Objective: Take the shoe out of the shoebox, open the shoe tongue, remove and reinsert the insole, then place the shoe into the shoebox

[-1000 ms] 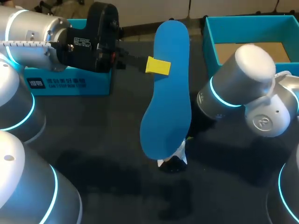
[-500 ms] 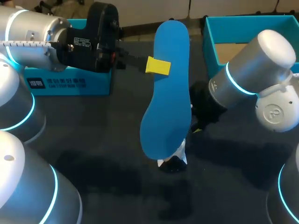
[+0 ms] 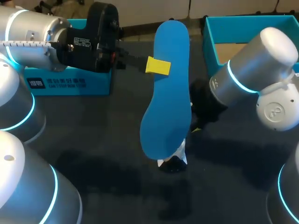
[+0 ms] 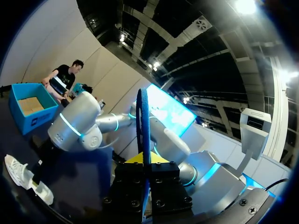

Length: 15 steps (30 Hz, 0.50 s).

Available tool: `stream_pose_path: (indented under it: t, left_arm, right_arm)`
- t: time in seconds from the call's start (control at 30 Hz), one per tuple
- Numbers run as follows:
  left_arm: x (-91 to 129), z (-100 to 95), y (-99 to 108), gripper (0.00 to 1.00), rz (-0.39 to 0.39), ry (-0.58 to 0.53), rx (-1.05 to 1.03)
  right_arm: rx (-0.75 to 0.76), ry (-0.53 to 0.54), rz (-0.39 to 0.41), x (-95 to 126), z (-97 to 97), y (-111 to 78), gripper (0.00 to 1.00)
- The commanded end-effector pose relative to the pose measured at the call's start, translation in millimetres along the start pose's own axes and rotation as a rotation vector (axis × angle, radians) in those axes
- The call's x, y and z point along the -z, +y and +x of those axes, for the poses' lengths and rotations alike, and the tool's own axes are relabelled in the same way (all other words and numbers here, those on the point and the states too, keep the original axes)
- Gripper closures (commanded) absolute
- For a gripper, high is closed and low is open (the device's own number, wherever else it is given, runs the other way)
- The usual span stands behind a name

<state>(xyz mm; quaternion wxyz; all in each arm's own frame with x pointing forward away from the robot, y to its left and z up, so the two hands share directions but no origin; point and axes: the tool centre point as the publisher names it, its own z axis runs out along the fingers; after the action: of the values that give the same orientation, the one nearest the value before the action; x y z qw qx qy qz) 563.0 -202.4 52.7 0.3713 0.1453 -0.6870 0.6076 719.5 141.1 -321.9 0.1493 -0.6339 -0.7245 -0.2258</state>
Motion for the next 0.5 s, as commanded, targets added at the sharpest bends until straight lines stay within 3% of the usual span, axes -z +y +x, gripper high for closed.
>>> stream_pose_path:
  t: [0.03, 0.23, 0.5]
  left_arm:
    - [0, -0.2, 1, 1.0, -0.001, -0.001, 0.0]
    - [0, -0.2, 1, 1.0, -0.001, -0.001, 0.0]
    - [0, -0.2, 1, 1.0, -0.001, -0.001, 0.0]
  right_arm:
    - [0.007, 0.085, 0.027, 14, -4.1, 0.0, 0.0]
    - [-0.004, 0.232, 0.074, 29, 9.6, 4.1, 0.0]
    - [-0.052, 0.438, 0.01, 59, 27.3, 10.6, 0.0]
